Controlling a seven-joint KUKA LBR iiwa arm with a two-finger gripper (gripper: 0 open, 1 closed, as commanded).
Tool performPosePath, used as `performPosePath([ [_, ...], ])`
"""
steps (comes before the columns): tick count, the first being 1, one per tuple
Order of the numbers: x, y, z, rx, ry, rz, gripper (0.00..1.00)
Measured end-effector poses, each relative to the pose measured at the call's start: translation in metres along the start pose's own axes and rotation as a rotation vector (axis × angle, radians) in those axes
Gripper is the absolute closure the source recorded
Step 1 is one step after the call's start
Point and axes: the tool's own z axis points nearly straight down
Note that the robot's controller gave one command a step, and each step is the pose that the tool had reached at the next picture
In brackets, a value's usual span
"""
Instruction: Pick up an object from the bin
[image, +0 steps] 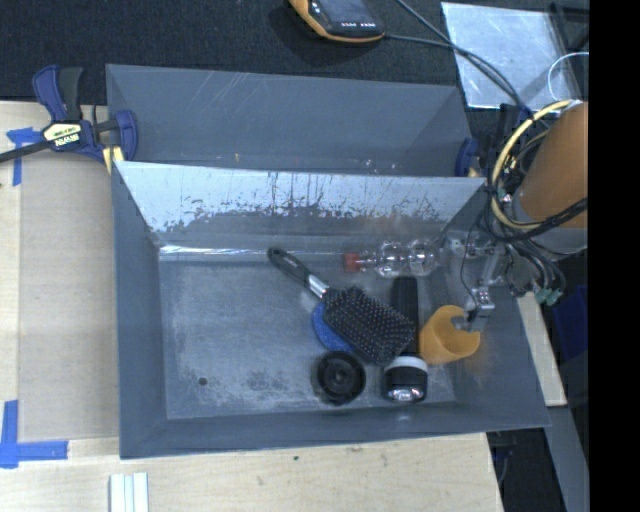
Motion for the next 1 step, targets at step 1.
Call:
performPosePath([
  [1,-0.0017,0.0008,-0.0051,0.001,-0.008,-0.004,0.00],
])
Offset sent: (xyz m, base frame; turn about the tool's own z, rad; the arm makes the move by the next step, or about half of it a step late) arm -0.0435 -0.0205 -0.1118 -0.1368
